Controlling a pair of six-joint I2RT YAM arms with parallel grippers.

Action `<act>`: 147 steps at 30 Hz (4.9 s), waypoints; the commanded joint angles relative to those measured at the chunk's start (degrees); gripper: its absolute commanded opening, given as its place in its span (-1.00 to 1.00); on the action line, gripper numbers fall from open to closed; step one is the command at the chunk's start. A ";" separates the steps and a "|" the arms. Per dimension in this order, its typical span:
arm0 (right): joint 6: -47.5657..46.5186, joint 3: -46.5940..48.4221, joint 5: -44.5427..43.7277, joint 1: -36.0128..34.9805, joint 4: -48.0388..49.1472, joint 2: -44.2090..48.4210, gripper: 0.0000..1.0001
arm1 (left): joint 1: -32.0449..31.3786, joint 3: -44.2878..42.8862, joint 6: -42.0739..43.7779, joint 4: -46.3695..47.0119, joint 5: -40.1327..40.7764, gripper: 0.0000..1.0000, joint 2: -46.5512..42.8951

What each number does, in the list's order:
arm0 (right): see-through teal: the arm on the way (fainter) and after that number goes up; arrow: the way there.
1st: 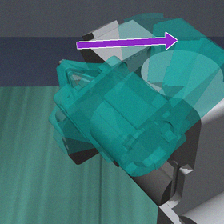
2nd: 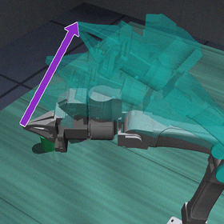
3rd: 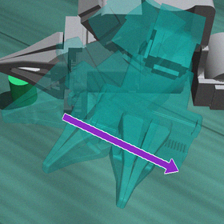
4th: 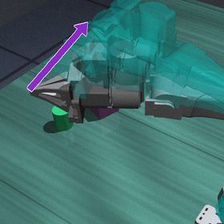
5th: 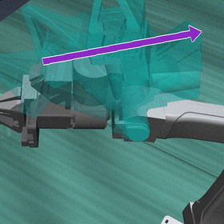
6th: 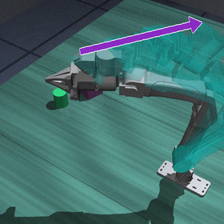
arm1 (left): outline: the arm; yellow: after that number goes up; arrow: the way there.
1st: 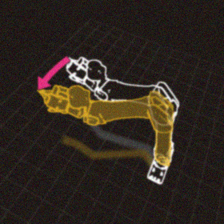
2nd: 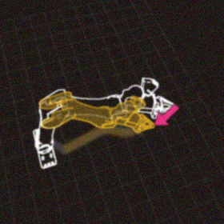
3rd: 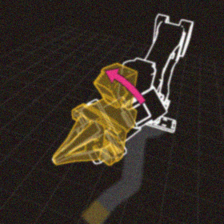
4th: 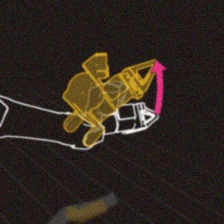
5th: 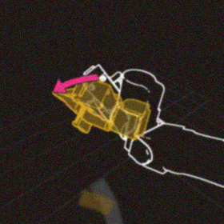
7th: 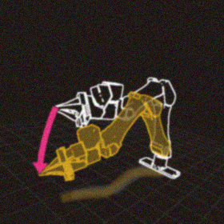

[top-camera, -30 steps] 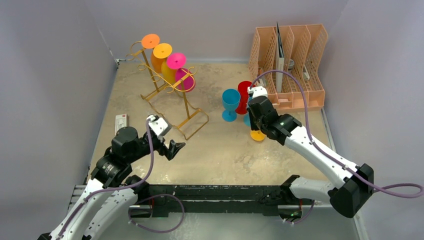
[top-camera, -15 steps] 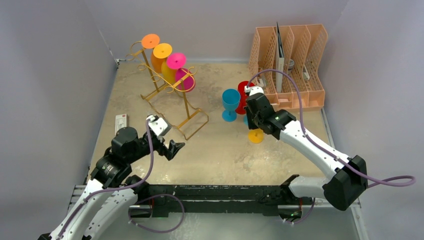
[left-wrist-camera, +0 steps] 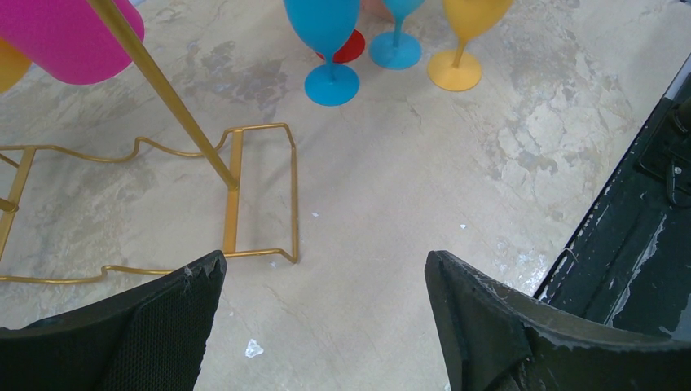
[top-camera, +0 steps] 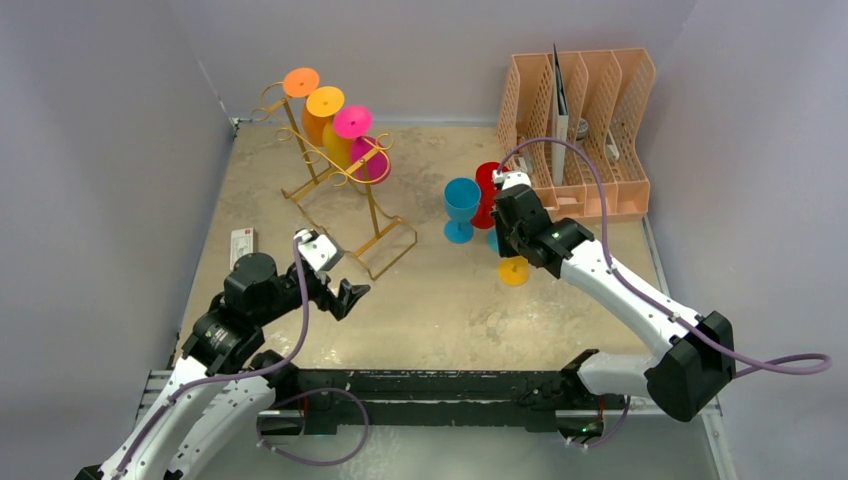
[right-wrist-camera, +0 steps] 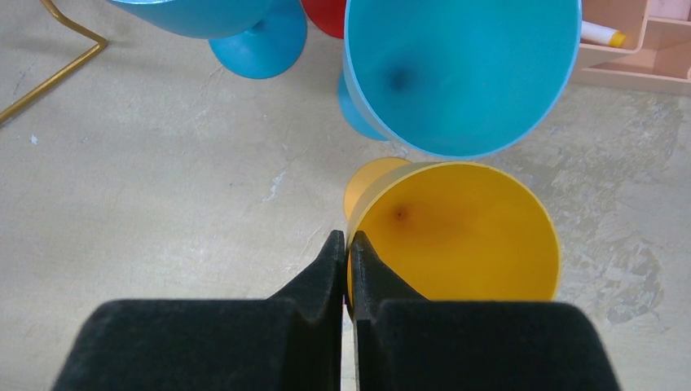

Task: Take the wine glass off the wine glass rack
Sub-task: Place the wine glass at the center of the board, then pick up the wine glass from the wine rack.

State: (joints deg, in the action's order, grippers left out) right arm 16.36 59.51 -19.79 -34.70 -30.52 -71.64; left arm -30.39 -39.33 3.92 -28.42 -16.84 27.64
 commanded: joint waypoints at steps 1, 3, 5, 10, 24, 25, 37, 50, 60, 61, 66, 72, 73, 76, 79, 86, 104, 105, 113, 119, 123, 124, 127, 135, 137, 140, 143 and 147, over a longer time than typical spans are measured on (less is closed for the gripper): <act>0.78 0.52 -0.35 0.43 -0.05 0.79 -0.88 | 0.11 -1.80 0.37 0.56 0.58 0.82 0.22; 0.75 0.61 -0.34 0.50 -0.22 0.81 -0.70 | 0.09 -1.80 0.38 0.48 0.58 0.82 0.19; 0.61 0.97 0.04 0.51 -0.71 1.07 -0.53 | 0.11 -1.88 0.31 0.48 0.58 0.82 0.09; 1.03 5.21 2.82 0.51 -5.13 3.44 -0.28 | 0.14 -2.02 0.24 0.22 0.76 0.82 -0.04; 3.28 18.33 19.61 0.51 -3.89 1.79 0.14 | 0.14 -2.54 -3.42 -0.89 15.64 0.90 -2.46; 3.65 19.91 21.30 0.51 -3.89 0.57 0.15 | 0.17 -2.25 -3.48 -0.82 18.25 0.94 -3.28; 9.69 41.78 35.70 0.51 2.97 -15.89 0.21 | 0.24 -3.50 -12.93 -5.59 48.68 1.00 1.99; 14.32 72.83 38.42 0.46 0.34 -39.68 0.26 | 0.23 -3.30 -13.24 -5.59 50.93 1.00 1.38; 19.05 86.48 44.11 0.58 3.72 -51.59 0.32 | 0.24 -3.38 -13.25 -5.66 52.42 1.00 2.44; 19.53 86.65 44.52 0.56 4.29 -52.21 0.32 | 0.25 -3.38 -13.24 -5.67 52.39 1.00 2.63; 21.85 88.26 46.90 0.56 5.94 -54.63 0.19 | 0.25 -3.47 -13.15 -5.68 52.22 1.00 3.37; 24.53 87.95 47.53 0.63 7.93 -55.65 -0.19 | 0.25 -3.64 -13.04 -5.80 51.66 1.00 4.37; 24.70 87.89 47.38 0.74 7.98 -55.63 -0.26 | 0.28 -3.66 -13.06 -5.85 51.65 1.00 4.40; 25.21 87.47 47.09 0.86 8.11 -55.25 -0.43 | 0.33 -3.73 -13.11 -6.02 51.65 1.00 4.43; 25.84 86.90 46.27 0.89 8.67 -54.62 -0.54 | 0.26 -3.73 -13.20 -6.04 51.71 1.00 4.15; 28.14 85.93 43.12 1.38 10.08 -53.43 -0.85 | 0.32 -3.78 -13.42 -6.11 51.38 1.00 4.27; 34.64 82.72 40.86 1.91 13.16 -50.82 -1.00 | 0.25 -3.97 -12.98 -6.29 50.16 0.99 5.10; 34.76 82.70 40.88 1.98 13.20 -50.60 -1.00 | 0.31 -3.99 -12.98 -6.29 50.15 0.99 5.08; 34.92 80.49 39.75 2.07 13.74 -48.78 -1.00 | 0.25 -3.98 -13.06 -6.38 49.98 0.99 5.22; 35.25 80.60 39.82 2.16 13.92 -48.86 -1.00 | 0.31 -4.00 -13.06 -6.39 49.89 0.99 5.44; 35.37 80.67 39.88 2.18 13.91 -48.79 -1.00 | 0.30 -4.00 -13.06 -6.43 49.89 0.99 5.41; 35.33 80.67 39.91 2.22 13.91 -48.78 -1.00 | 0.31 -4.00 -13.06 -6.39 49.90 0.99 5.48; 35.40 80.57 39.94 2.27 14.04 -48.69 -1.00 | 0.30 -4.01 -13.06 -6.38 49.83 0.99 5.48; 33.86 79.67 39.57 2.33 13.64 -47.24 -1.00 | 0.26 -4.08 -13.06 -6.29 49.29 0.99 5.90; 33.04 79.11 39.12 2.50 13.29 -46.47 -1.00 | 0.25 -4.09 -13.06 -6.29 49.11 0.99 5.85; 31.89 77.65 38.42 2.91 12.91 -44.56 -1.00 | 0.33 -4.06 -13.15 -6.30 49.03 0.99 5.79; 30.25 74.93 37.76 3.22 12.92 -42.31 -1.00 | 0.30 -4.13 -13.26 -6.35 48.54 1.00 5.79; 28.54 70.67 37.48 3.71 13.18 -38.85 -1.00 | 0.25 -4.84 -14.39 -7.52 46.13 1.00 6.34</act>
State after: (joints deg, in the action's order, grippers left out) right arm 48.07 133.08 18.94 -31.73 -19.77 -116.07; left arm -30.39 -41.06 -8.64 -35.59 31.73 33.45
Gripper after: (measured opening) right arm 0.011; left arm 0.998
